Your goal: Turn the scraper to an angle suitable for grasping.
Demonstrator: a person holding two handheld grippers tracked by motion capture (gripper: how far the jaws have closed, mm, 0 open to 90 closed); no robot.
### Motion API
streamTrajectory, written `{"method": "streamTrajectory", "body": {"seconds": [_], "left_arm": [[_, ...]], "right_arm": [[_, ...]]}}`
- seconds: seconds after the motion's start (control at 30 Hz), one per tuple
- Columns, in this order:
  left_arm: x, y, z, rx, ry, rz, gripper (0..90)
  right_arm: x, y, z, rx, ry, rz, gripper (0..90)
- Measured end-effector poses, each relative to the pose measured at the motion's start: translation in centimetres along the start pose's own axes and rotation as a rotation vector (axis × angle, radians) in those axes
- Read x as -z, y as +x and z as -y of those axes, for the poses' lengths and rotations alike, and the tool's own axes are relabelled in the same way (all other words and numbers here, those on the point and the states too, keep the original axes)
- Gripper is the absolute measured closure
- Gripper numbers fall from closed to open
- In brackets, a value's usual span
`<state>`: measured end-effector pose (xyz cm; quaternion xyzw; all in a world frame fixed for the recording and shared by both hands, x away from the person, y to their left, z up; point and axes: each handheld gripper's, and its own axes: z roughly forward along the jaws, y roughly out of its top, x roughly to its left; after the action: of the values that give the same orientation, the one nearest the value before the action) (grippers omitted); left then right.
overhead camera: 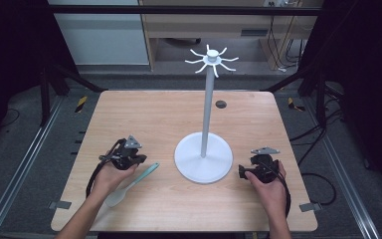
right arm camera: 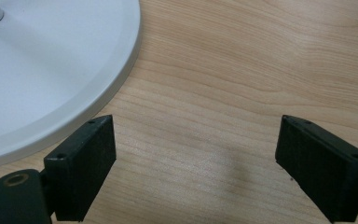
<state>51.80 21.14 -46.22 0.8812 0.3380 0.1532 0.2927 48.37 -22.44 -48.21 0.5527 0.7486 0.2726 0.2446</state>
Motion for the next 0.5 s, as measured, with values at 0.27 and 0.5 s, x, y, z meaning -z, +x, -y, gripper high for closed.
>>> {"method": "streamTrajectory", "body": {"seconds": [0.27,0.5], "left_arm": [[-1.0,-1.0,0.0,-0.052,0.045,-0.001,90.0],[-1.6,-1.2,0.1,-0.07,0.071,0.007,90.0]], "right_arm": [[0.0,0.1,0.0,0.001,0.005,-0.006,12.6],[0.0,0.1,0.1,0.0,0.011,-0.006,12.6]]}}
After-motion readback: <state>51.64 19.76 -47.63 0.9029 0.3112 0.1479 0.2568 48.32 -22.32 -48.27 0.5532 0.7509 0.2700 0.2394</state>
